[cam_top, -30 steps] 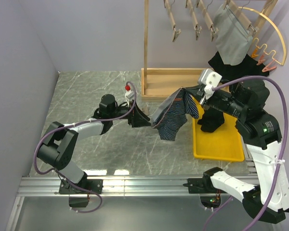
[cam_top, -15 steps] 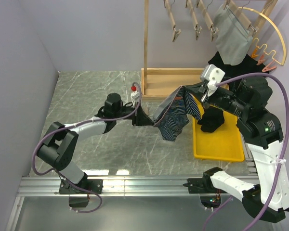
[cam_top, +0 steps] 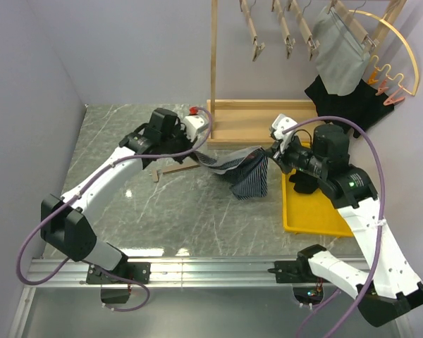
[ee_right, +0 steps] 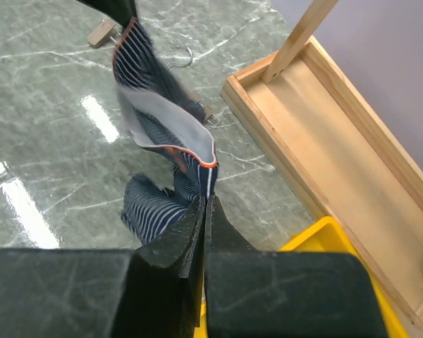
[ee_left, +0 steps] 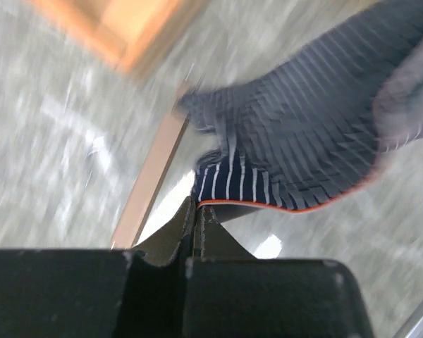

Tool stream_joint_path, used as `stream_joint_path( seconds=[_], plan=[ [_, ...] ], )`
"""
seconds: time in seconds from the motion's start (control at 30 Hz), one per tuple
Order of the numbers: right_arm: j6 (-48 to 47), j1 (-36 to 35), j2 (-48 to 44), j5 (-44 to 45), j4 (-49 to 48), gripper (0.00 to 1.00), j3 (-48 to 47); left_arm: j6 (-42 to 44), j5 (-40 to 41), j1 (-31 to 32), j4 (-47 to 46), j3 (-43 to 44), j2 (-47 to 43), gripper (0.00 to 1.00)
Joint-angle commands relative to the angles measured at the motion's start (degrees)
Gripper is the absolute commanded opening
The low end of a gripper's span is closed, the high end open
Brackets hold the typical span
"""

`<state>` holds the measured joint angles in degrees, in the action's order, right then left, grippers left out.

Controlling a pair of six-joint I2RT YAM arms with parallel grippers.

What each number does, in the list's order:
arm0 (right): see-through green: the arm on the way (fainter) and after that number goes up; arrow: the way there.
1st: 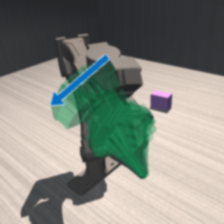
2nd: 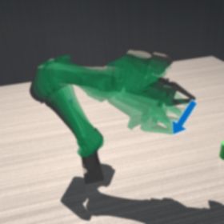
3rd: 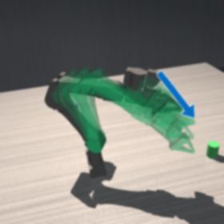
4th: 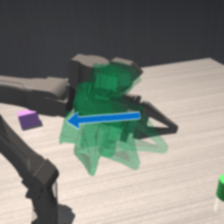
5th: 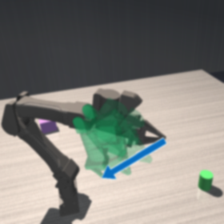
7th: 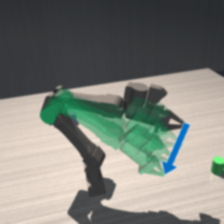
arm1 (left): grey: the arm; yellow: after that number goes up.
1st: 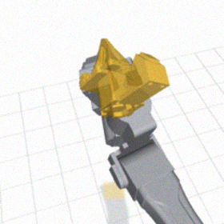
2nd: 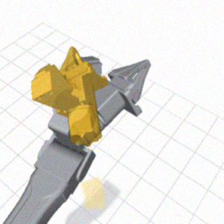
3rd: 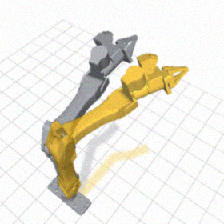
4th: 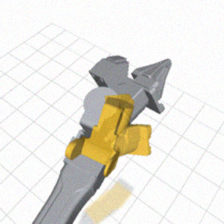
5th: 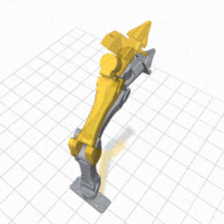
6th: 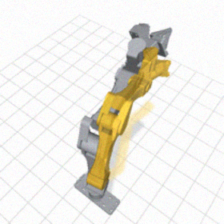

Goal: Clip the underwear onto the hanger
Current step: Flatten out the underwear at the center of the board.

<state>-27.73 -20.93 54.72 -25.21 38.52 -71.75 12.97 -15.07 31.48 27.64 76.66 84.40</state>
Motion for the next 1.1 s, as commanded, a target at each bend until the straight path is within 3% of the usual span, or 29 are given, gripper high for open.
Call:
stream_joint_path(
  seconds=[0.0, 0.2, 0.37, 0.5, 0.63, 0.8, 1.07],
  plan=[
    [1.19, 0.63, -3.30, 0.25, -4.77, 0.00, -0.33, 5.22, 5.75, -3.35, 14.80, 4.63, 0.68, 0.00],
    [1.53, 0.71, -9.45, -2.12, -3.46, 0.00, 5.11, 8.90, -4.60, -8.19, 33.16, 7.54, -4.74, 0.00],
    [3.47, 0.63, -15.07, -5.72, -1.53, 0.00, 8.64, 14.27, -8.83, -8.19, 41.68, 0.86, -17.67, 0.00],
    [7.07, 0.63, -16.84, -7.13, -2.05, 0.00, 11.79, 17.44, -15.85, -8.19, 46.36, 1.03, -19.19, 0.05],
    [9.61, 0.63, -12.46, -5.82, -5.80, 0.00, 16.36, 13.95, -15.36, -8.02, 40.67, -1.68, -13.57, 0.09],
    [8.92, 0.80, -7.27, -0.90, -10.48, 0.00, 21.28, 8.22, -9.81, -7.40, 32.84, -1.96, 2.39, 0.10],
    [6.63, 1.24, 0.03, 4.02, -12.42, 0.00, 26.30, -1.80, -10.24, -7.31, 17.12, -0.29, 16.22, 0.25]
  ],
)
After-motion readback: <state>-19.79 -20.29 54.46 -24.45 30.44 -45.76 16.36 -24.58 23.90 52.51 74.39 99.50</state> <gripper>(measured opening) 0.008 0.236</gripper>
